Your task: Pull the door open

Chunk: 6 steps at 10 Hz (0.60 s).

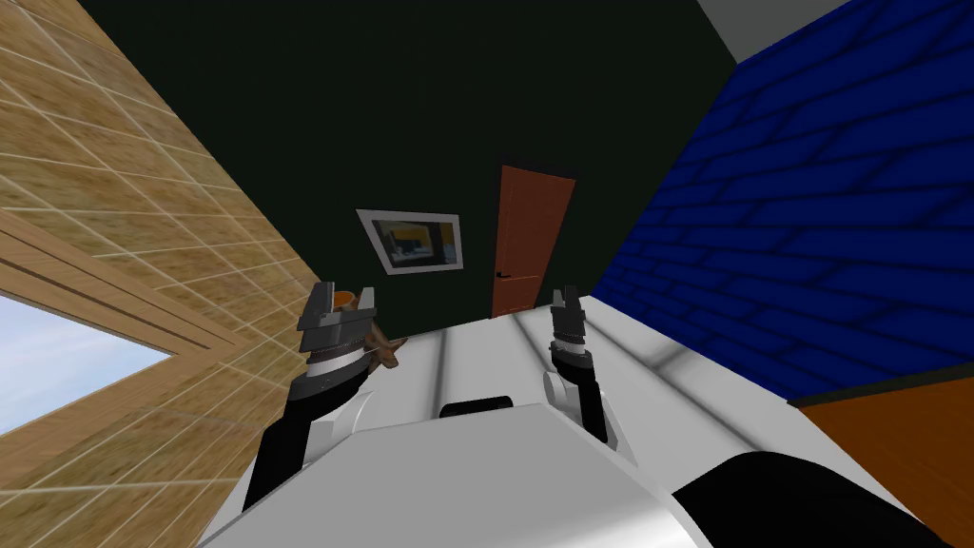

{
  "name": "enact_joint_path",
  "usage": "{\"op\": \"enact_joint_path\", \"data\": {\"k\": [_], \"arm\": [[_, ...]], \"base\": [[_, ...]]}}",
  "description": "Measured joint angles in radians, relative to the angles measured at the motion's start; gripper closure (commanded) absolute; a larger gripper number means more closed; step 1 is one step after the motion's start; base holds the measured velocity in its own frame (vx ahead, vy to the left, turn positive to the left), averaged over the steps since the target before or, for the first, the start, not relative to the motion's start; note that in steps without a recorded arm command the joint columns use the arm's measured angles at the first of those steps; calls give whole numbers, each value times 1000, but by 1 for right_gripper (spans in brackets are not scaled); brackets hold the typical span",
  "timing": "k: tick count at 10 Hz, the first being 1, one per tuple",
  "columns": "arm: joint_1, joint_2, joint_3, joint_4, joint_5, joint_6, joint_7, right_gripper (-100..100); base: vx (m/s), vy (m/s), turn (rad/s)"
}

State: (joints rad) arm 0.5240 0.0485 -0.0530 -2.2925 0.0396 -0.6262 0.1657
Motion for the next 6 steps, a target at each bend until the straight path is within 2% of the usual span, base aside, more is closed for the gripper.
{"op": "enact_joint_path", "data": {"k": [3, 6], "arm": [[-24, -23, 3, 63, -21, -3, -6, -100], [-44, -40, 9, 132, -39, -20, -10, -100]], "base": [[101, -35, 76], [97, -36, 79]]}}
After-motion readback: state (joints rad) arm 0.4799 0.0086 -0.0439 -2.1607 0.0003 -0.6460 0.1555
